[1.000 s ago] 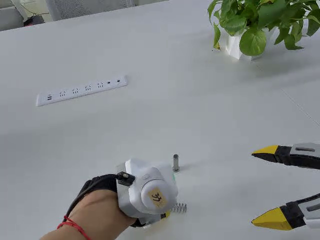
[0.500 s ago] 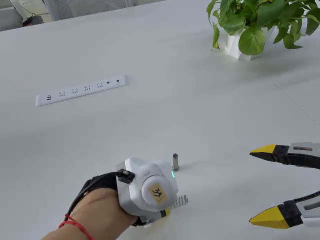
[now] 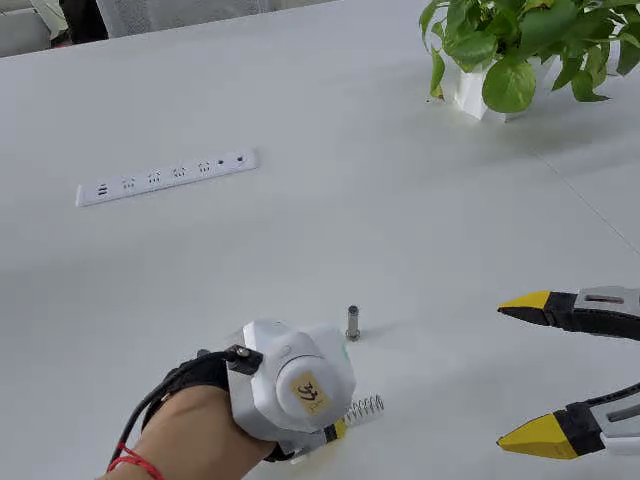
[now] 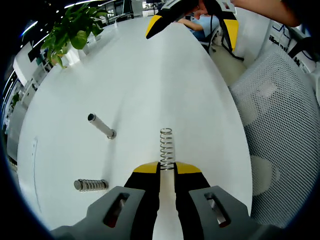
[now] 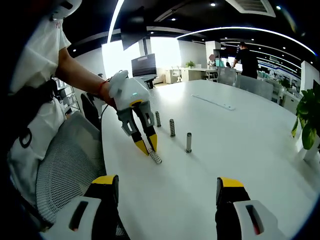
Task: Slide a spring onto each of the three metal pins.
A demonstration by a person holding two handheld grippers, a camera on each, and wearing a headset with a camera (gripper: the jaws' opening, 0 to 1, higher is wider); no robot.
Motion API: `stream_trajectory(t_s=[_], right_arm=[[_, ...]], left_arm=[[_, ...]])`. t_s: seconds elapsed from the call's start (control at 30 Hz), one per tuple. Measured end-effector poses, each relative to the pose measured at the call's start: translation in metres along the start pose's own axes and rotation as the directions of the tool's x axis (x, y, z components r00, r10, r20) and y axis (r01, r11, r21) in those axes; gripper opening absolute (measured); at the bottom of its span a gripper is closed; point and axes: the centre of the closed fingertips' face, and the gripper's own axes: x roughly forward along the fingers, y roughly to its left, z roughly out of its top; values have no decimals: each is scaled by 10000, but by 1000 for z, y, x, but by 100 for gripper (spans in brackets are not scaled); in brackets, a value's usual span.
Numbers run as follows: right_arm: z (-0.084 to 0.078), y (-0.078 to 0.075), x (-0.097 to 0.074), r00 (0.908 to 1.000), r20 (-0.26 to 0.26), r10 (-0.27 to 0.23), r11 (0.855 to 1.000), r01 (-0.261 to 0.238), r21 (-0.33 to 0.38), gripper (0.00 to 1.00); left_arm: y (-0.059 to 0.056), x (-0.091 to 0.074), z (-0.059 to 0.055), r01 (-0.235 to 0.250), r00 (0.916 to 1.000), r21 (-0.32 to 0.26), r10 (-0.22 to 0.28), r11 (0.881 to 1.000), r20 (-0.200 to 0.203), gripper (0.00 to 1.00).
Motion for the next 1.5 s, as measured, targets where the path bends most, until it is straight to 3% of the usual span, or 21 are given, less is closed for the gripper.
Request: stream_trajectory(t_s=[0.13,0.3,0.6,0.8,1.0,1.2,1.5], right_arm=[[5,3,2,9999,3,122,9998,-122,-131,79],[17,10,6,9994,45,345,9987,-343,-379,77],[49,24,19,9953,414,879,9942,-851,-652,67],[77,39,28,9867,542,1531,9831,-1465,-1100,52],[99,59,34,9682,195,2493,9549,-2424,-1717,39],[117,72,37,9530,-197,3023,9242,-2981,-2388,32],[129,86,46,9304,-987,3529,8796,-3659,-3040,19]], left_arm=[[-1,-11,5,-151,9989,-252,162,9996,429,7],[-3,-28,16,-283,9914,-712,372,9971,1259,7],[-11,-61,34,-549,9654,-1228,841,9909,2467,7],[-18,-82,44,-712,9462,-1144,1034,9909,3066,7],[-23,-107,53,-896,9146,-1198,1293,9887,3831,7],[-25,-126,57,-1112,8850,-1273,1565,9856,4384,7],[-27,-140,52,-1311,8617,-1525,1886,9796,4710,7]])
